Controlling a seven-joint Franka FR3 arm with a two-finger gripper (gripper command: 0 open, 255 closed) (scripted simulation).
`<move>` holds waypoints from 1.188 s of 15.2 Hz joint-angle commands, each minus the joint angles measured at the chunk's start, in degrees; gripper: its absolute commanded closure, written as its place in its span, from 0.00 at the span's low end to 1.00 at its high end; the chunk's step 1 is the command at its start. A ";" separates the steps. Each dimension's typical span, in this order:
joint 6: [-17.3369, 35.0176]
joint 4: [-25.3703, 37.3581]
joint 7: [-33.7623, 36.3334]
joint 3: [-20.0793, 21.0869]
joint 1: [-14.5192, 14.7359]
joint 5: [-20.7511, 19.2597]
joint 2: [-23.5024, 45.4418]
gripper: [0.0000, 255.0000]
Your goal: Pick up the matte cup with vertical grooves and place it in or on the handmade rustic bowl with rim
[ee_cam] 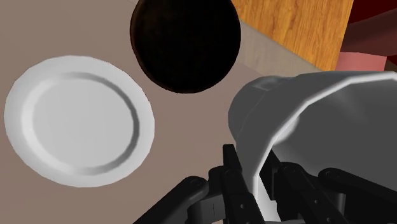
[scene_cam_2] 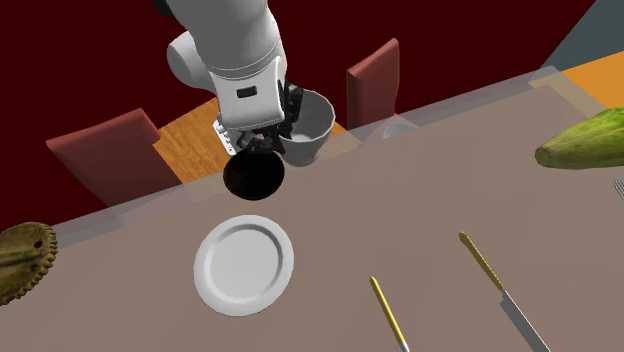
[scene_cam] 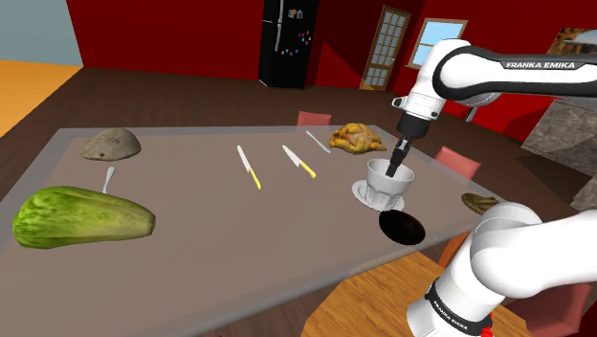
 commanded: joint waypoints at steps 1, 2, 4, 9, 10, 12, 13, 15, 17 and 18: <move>-2.34 0.05 -2.01 -1.63 -1.64 -1.76 -2.10 1.00; -3.59 0.17 -3.14 -2.54 -2.53 -2.74 -3.17 1.00; -6.02 0.63 -5.50 -4.40 -4.30 -4.72 -5.04 1.00; -9.09 0.81 -10.14 -8.91 -7.27 -9.30 -7.97 1.00; -8.42 0.05 -10.10 -9.25 -7.26 -9.62 -8.08 1.00; -7.02 -1.45 -10.11 -9.88 -7.34 -10.20 -8.21 1.00; -6.31 -2.19 -10.14 -10.18 -7.42 -10.49 -8.24 1.00; -4.86 -3.64 -10.19 -10.81 -7.56 -11.07 -8.25 1.00; -3.39 -5.06 -10.23 -11.49 -7.68 -11.69 -8.20 1.00; -2.65 -5.75 -10.24 -11.85 -7.72 -12.02 -8.16 1.00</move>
